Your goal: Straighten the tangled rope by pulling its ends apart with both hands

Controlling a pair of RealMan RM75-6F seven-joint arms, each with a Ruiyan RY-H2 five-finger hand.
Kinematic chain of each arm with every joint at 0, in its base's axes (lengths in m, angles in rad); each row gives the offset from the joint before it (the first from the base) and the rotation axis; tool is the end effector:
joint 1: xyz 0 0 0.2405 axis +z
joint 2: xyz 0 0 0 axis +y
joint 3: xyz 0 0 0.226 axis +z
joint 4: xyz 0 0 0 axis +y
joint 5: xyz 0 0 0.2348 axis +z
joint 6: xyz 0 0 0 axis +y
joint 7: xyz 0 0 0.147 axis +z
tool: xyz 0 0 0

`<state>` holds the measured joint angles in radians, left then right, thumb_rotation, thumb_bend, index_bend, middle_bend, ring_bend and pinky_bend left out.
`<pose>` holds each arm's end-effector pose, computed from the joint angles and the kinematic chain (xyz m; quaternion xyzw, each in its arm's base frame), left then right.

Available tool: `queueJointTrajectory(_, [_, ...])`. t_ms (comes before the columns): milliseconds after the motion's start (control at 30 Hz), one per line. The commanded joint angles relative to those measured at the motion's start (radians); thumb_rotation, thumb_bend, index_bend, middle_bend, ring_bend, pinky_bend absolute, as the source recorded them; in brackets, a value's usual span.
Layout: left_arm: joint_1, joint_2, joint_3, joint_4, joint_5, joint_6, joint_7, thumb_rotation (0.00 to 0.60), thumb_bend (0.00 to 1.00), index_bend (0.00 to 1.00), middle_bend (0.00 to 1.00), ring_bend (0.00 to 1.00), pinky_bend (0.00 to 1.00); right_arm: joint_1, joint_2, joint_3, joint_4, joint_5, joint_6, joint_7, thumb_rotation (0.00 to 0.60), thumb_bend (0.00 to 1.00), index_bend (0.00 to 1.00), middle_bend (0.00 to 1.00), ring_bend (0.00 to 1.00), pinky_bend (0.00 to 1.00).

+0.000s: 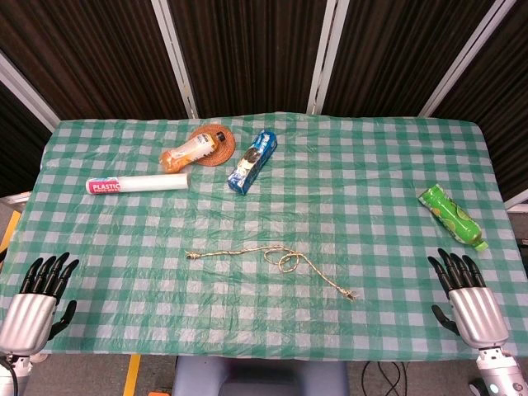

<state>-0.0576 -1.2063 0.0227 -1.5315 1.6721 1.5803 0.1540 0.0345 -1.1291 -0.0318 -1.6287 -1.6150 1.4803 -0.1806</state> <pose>-0.2818 0.1574 0.0975 -0.6577 -0.3058 -0.3783 0.5752 -0.2882 -0.1483 0.1006 0.6634 -0.3525 0.3258 0.5739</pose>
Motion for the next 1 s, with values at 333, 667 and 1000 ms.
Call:
queueJointTrajectory(333, [-0.089, -0.059, 0.002, 0.033, 0.024, -0.131, -0.041, 0.600, 0.44, 0.09, 0.00, 0.00, 0.00, -0.004, 0.001, 0.000, 0.001, 0.003, 0.004, 0.001, 0.600, 0.36, 0.00, 0.00, 0.00, 0.00])
queueJointTrajectory(667, [-0.268, -0.207, -0.098, 0.075, -0.117, -0.401, 0.060, 0.600, 0.41, 0.17, 0.00, 0.00, 0.01, 0.002, -0.011, 0.007, 0.011, 0.022, -0.016, -0.021, 0.600, 0.36, 0.00, 0.00, 0.00, 0.00])
queueJointTrajectory(1000, [-0.380, -0.378, -0.129, 0.220, -0.140, -0.476, 0.019, 0.600, 0.40, 0.31, 0.00, 0.00, 0.05, 0.008, -0.018, 0.018, 0.021, 0.060, -0.039, -0.031, 0.600, 0.36, 0.00, 0.00, 0.00, 0.00])
